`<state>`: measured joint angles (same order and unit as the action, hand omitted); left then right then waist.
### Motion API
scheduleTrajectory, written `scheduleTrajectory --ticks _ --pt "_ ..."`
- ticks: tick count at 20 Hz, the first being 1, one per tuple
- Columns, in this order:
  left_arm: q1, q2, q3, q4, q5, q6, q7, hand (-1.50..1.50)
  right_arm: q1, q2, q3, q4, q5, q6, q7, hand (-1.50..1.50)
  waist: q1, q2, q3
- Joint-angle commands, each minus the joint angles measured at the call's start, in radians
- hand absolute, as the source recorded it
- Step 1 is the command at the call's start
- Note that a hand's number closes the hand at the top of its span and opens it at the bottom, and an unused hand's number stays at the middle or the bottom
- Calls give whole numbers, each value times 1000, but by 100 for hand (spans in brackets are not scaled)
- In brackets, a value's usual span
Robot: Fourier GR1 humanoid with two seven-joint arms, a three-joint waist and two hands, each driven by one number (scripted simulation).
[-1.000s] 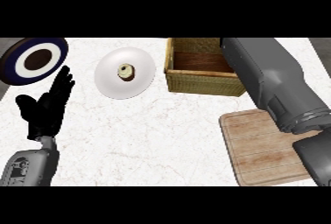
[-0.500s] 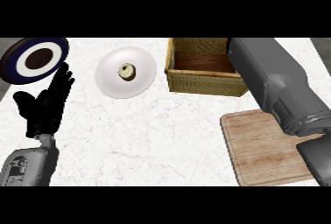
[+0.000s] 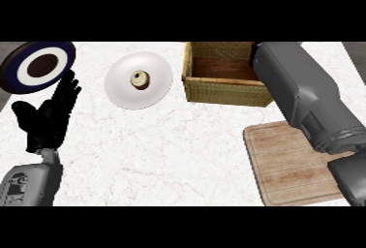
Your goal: Pick the bell pepper from the cutting board and place it in the basket
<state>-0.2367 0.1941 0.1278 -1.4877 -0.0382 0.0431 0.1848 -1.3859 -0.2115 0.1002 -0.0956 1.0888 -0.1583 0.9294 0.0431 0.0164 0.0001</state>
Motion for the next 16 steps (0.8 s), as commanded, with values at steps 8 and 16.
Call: scheduleTrajectory --ticks 8,16 --pt "39 4 9 3 -2 -10 -46 0 28 21 -62 -6 -53 65 109 150 -10 -5 0" --pt "-6 -39 -16 36 -29 34 -20 0 66 15 -62 -87 -34 -168 108 -150 -8 -2 0"
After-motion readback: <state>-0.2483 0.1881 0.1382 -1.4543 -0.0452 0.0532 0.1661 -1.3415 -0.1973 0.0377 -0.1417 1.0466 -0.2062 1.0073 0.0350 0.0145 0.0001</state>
